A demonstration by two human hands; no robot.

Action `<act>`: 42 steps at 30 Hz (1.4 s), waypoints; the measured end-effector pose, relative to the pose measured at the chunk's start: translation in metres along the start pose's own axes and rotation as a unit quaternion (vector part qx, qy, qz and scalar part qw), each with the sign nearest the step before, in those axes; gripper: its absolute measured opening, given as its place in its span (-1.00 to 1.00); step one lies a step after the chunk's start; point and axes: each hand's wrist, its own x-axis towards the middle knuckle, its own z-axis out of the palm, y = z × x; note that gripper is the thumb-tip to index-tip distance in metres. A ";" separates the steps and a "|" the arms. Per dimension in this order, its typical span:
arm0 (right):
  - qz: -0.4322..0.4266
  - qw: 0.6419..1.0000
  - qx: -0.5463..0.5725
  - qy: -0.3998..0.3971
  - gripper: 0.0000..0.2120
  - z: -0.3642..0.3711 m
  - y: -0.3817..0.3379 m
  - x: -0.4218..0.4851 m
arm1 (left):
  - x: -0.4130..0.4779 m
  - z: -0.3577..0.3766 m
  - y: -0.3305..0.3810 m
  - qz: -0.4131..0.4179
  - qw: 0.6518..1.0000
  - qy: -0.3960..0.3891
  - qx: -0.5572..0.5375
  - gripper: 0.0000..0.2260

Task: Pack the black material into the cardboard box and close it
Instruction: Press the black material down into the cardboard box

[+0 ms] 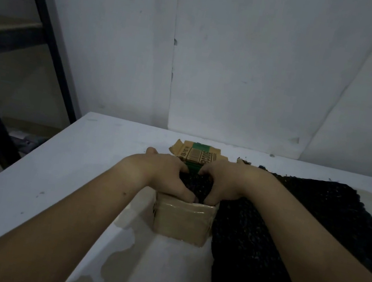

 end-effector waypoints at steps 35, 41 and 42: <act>0.061 0.930 0.236 0.275 -0.36 0.102 0.105 -0.103 | -0.041 0.063 0.112 0.264 0.918 0.266 -0.129 -0.59; 0.181 0.923 0.220 0.258 -0.43 0.150 0.152 -0.110 | -0.015 0.110 0.145 0.141 0.976 0.135 -0.092 -0.54; 0.191 0.924 0.217 0.251 -0.42 0.155 0.156 -0.111 | -0.012 0.114 0.149 0.125 0.981 0.119 -0.091 -0.53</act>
